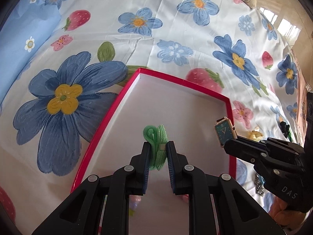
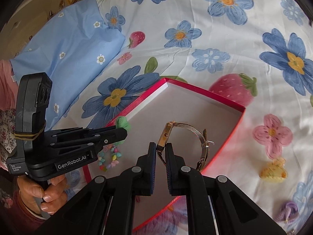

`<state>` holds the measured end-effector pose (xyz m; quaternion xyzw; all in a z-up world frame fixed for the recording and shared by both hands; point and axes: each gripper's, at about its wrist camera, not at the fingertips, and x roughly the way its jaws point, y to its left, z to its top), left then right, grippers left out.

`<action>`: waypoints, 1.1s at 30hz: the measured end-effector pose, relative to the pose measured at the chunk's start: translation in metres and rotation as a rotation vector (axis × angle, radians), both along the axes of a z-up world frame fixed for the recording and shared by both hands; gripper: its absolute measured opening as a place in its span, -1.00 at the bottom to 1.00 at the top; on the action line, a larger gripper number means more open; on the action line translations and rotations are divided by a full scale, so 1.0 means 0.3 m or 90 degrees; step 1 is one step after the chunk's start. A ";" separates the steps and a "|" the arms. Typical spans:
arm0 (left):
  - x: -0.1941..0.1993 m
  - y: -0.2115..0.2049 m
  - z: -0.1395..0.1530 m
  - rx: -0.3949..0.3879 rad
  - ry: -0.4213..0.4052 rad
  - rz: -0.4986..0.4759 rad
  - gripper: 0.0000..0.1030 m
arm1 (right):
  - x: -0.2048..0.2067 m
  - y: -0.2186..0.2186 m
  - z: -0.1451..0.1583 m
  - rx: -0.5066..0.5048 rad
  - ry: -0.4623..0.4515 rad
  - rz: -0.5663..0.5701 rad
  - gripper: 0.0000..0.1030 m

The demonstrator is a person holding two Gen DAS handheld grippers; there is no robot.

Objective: Organize jewelry
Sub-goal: 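Carry the hair tie and watch into the red box and release both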

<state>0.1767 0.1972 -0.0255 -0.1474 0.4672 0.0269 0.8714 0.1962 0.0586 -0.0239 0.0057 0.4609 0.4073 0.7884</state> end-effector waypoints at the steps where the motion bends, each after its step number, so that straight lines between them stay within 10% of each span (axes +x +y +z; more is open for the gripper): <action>1: 0.015 0.005 -0.011 0.002 0.006 0.000 -0.69 | 0.007 0.015 -0.007 -0.003 0.001 0.005 -0.83; 17: 0.139 0.036 -0.165 0.010 0.077 0.017 -0.61 | 0.056 0.101 -0.142 -0.058 0.041 0.044 -0.83; 33: 0.098 0.027 -0.123 0.023 0.059 0.035 -0.32 | 0.054 0.084 -0.125 -0.043 0.037 0.034 -0.73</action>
